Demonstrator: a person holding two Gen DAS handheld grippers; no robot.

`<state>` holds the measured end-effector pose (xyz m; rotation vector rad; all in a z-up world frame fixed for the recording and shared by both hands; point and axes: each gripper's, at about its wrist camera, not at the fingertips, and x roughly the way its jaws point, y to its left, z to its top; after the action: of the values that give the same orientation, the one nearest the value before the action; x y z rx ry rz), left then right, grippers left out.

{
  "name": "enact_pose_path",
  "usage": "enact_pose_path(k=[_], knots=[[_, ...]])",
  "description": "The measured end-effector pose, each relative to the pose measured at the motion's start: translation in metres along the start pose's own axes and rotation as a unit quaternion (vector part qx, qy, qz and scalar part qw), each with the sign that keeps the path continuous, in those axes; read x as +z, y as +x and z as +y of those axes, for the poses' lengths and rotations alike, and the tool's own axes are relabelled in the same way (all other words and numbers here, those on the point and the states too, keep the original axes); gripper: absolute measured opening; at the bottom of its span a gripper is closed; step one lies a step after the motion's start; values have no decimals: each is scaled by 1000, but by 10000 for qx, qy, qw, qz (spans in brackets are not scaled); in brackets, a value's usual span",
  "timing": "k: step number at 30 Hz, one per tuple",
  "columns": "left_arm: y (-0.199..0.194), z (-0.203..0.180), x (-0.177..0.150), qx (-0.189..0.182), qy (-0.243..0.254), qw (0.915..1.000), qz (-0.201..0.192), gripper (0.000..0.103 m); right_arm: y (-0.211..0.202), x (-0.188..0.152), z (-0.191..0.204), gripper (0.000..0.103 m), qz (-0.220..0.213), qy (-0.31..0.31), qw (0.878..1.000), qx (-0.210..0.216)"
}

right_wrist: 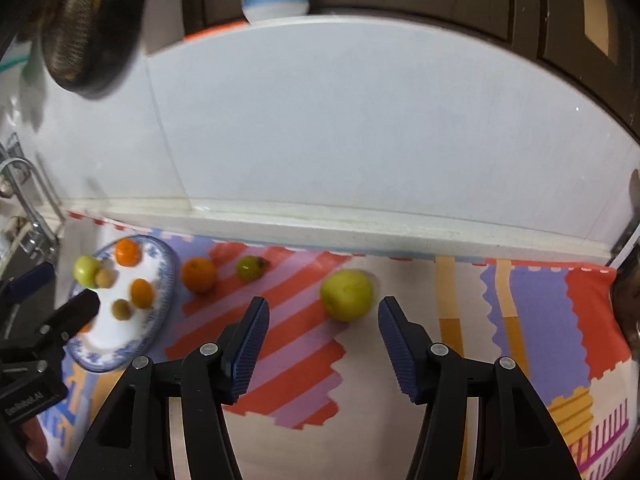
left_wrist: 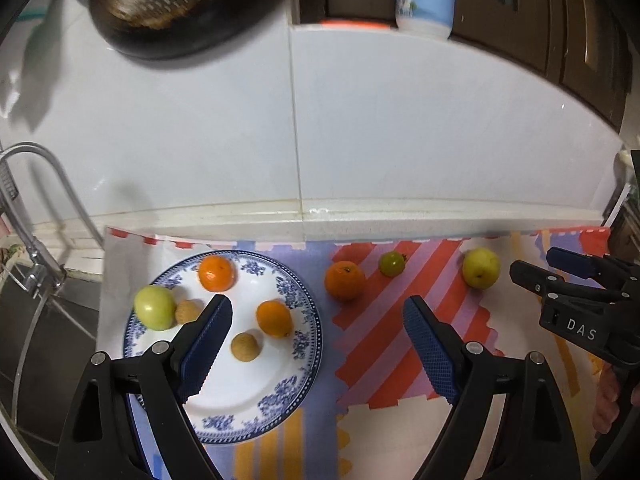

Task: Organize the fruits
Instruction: 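Grasp a large orange with the left gripper while the right gripper grasps a large yellow-green fruit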

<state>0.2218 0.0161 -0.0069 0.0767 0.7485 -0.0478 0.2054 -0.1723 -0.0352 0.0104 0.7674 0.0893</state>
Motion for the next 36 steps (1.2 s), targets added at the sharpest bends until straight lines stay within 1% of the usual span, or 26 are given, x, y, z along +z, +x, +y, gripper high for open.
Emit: enact_pose_path(k=[4, 8, 11, 14, 18, 20, 22, 25, 31, 32, 34, 36], knots=[[29, -6, 5, -10, 186, 9995, 251, 87, 28, -2, -8, 58, 334, 90, 9994, 96], [53, -11, 9, -74, 402, 9982, 440, 87, 52, -3, -16, 58, 564, 161, 9983, 29], [71, -13, 11, -102, 583, 9965, 597, 87, 63, -1, -18, 58, 643, 141, 9978, 41], [88, -14, 12, -83, 665, 9951, 724, 87, 75, 1, -19, 58, 710, 55, 9975, -43], [100, -18, 14, -76, 786, 9938, 779, 86, 88, 3, -21, 58, 789, 10, 9968, -108], [106, -19, 15, -62, 811, 9934, 813, 86, 93, 4, -22, 58, 826, 33, 9966, -73], [111, -20, 15, -53, 810, 9931, 848, 84, 97, 4, -22, 58, 869, 37, 9962, -53], [119, -20, 16, -79, 780, 9928, 905, 80, 103, 6, -22, 58, 870, 18, 9962, -67], [131, -21, 15, -210, 743, 9913, 1069, 64, 110, 12, -22, 57, 865, 46, 9962, 28], [133, -21, 15, -255, 736, 9909, 1094, 59, 110, 12, -22, 57, 845, 51, 9964, 33], [134, -21, 14, -302, 731, 9906, 1117, 54, 109, 13, -23, 50, 812, 32, 9966, 100], [137, -21, 13, -330, 707, 9902, 1155, 44, 109, 13, -21, 50, 805, -22, 9967, 81]])
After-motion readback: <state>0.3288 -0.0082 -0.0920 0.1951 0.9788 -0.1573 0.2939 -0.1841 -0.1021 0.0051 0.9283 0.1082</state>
